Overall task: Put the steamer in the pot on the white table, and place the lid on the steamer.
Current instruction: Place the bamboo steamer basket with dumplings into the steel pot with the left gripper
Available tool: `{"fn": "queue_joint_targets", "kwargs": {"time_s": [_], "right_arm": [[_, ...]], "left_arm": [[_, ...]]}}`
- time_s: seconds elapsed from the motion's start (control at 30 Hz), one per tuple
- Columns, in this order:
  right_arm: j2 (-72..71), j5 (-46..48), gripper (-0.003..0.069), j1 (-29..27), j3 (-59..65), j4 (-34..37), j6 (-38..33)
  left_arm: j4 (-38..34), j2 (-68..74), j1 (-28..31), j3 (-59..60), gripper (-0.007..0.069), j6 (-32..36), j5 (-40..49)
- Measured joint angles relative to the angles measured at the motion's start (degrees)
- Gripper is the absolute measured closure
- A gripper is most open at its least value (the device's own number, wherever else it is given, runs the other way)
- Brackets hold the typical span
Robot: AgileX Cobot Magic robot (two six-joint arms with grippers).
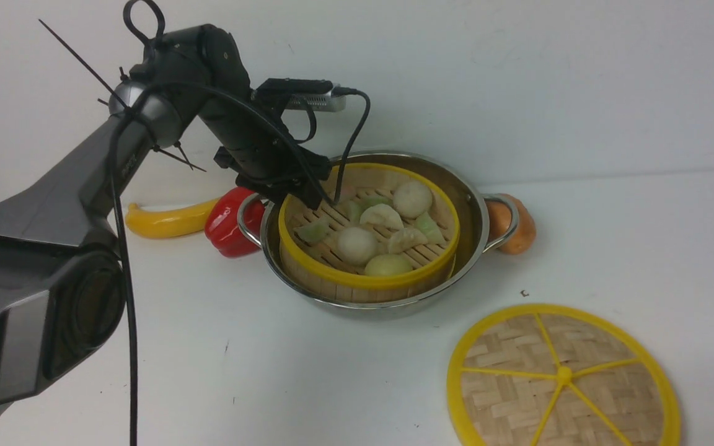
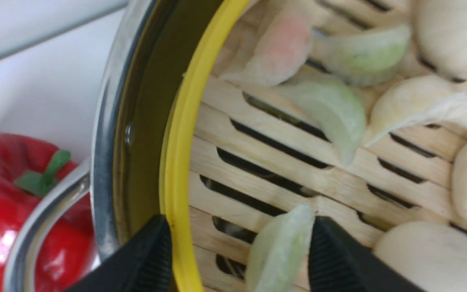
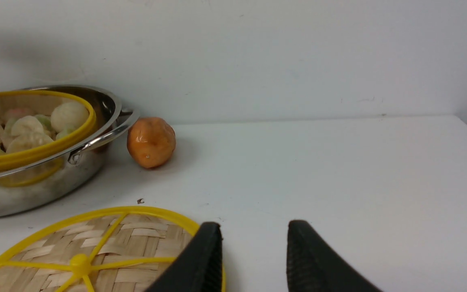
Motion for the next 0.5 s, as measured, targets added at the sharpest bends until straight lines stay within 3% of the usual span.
{"fn": "queue_joint_targets", "kwargs": {"time_s": [0.5], "right_arm": [[0.0,0.0,0.0414,0.0,0.0,0.0,0.0]], "left_arm": [[-0.3,0.2,0.1,-0.1,0.0207,0.0,-0.1]]}}
